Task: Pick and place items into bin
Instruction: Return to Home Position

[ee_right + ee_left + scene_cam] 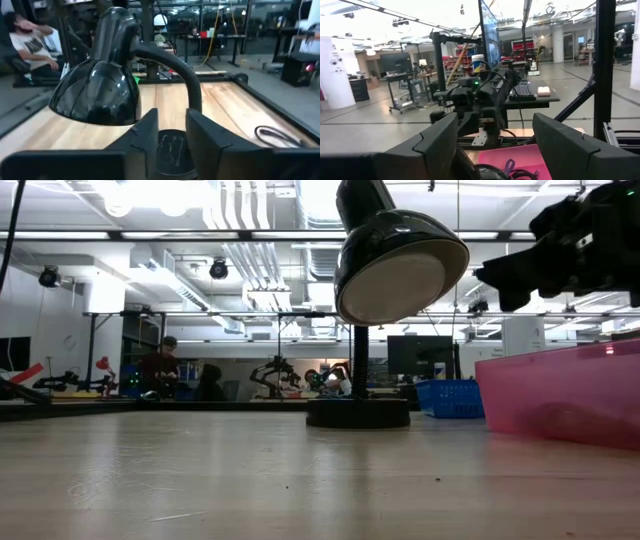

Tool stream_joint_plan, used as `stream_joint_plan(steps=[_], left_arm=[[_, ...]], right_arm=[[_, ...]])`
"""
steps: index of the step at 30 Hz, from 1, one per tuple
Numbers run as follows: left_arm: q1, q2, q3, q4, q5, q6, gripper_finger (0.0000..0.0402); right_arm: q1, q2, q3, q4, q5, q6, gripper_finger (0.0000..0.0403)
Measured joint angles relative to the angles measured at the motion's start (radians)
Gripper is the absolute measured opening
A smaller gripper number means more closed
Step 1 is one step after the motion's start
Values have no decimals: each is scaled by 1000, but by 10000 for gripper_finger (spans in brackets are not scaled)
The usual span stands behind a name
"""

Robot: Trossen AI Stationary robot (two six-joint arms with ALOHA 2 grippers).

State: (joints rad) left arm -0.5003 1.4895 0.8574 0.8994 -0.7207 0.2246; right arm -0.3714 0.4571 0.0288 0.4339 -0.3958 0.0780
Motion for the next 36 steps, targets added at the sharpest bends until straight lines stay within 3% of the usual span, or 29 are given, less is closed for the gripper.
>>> stream_joint_plan(steps=[8, 11, 18, 22, 36], left_arm=[[0, 0, 0, -2, -22, 1, 242], [0, 0, 0, -6, -22, 1, 242], [-3, 0, -1, -28, -23, -1, 242], [-6, 0, -2, -28, -29, -1, 242], [-7, 0, -18, -28, -74, -20, 242]], right_arm=[[271, -47, 0, -36, 211, -60, 18], [340, -47, 0, -38, 334, -86, 10], [403, -66, 70, -262, 381, -81, 9], [434, -108, 81, -280, 399, -117, 8], [437, -457, 40, -467, 397, -161, 8]])
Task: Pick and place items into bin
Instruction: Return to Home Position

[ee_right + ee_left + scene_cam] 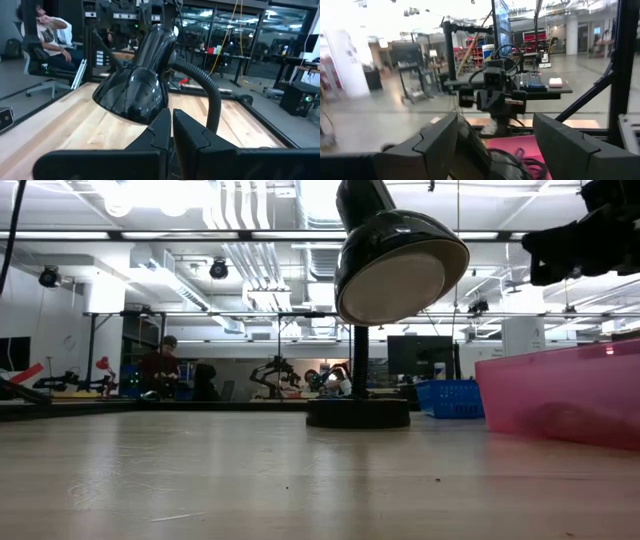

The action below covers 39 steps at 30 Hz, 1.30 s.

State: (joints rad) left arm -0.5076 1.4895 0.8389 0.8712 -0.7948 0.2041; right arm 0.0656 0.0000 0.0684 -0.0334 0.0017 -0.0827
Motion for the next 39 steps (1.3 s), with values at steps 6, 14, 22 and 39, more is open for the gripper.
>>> stream_joint_plan(steps=[6, 14, 22, 39], left_arm=[[-5, 0, -73, -1, 30, -94, 242], [47, -71, -166, -6, 128, -89, 205], [74, -323, -330, -150, 238, 91, 79], [215, -862, -717, -114, 313, 95, 1]], right_arm=[[0, 15, -5, 28, 28, -14, 9], [-1, 2, 1, 32, 28, -47, 9], [0, 4, 0, 28, 28, -52, 9], [-1, 4, -3, 21, 28, -73, 9]])
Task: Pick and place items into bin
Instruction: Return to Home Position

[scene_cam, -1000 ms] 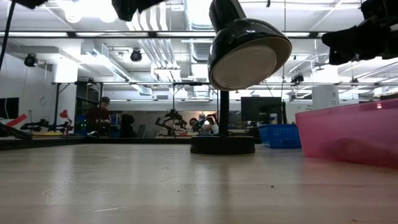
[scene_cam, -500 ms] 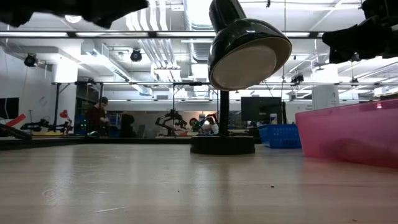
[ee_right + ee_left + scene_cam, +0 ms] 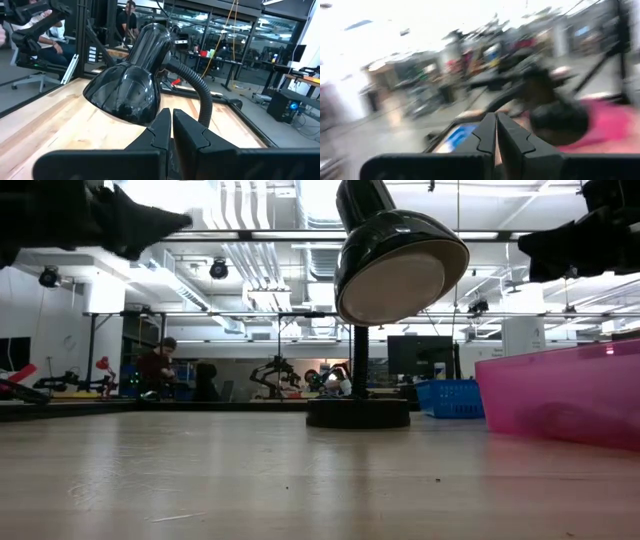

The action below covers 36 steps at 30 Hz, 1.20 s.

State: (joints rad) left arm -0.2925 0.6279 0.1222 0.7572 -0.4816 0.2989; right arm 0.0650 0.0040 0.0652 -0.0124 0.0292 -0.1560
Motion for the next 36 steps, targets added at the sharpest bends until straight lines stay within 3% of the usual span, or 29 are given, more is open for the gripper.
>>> stream_joint_plan(steps=[3, 7, 11, 14, 23, 30, 33, 36], left_arm=[[8, -100, -2, -125, -61, -2, 1], [7, -202, -6, -276, 41, -22, 1], [12, -304, -52, -291, 160, -55, 1], [31, -339, -109, -269, 241, -85, 0], [137, -355, -99, -320, 271, -77, 0], [195, -431, 33, -654, 295, -214, 0], [194, -464, -13, -640, 350, -194, 0], [197, -503, -74, -602, 330, -183, 0]], right_arm=[[0, -1, -1, -9, 0, 7, 9], [0, 0, -2, -15, 3, 0, 9], [0, 4, -2, -14, 59, -11, 9], [0, 4, -2, -13, 117, -26, 9], [0, 10, -2, -7, 129, -31, 9], [0, 10, -4, -7, 130, -31, 9], [0, 10, -4, -11, 130, -7, 9], [0, 10, -4, -11, 130, 20, 9]])
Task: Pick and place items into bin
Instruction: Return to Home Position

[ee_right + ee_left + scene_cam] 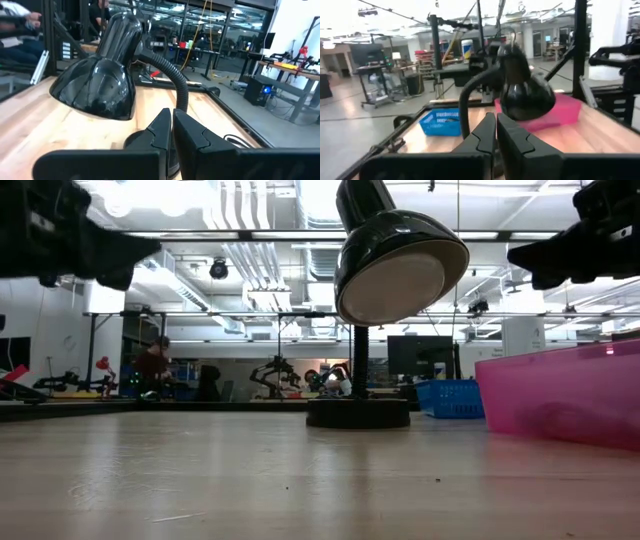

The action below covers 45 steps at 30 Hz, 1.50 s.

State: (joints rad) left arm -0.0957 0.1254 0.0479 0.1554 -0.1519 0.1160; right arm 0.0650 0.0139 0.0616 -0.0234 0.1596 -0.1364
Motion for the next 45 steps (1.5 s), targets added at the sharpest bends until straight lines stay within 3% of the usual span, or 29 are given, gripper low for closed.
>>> stream_joint_plan(steps=[6, 10, 15, 45], left_arm=[[-1, -95, -39, -73, 6, -52, 0], [0, -95, -39, -100, 23, -46, 0], [1, -95, -40, -111, 18, -33, 0], [0, -11, -42, -114, 16, -26, 0]], right_arm=[[0, -1, -16, 30, -10, 64, 9], [0, 0, -34, 11, -15, 92, 9], [0, -1, -36, 4, -139, 120, 9], [0, 2, -39, 3, -138, 77, 9]])
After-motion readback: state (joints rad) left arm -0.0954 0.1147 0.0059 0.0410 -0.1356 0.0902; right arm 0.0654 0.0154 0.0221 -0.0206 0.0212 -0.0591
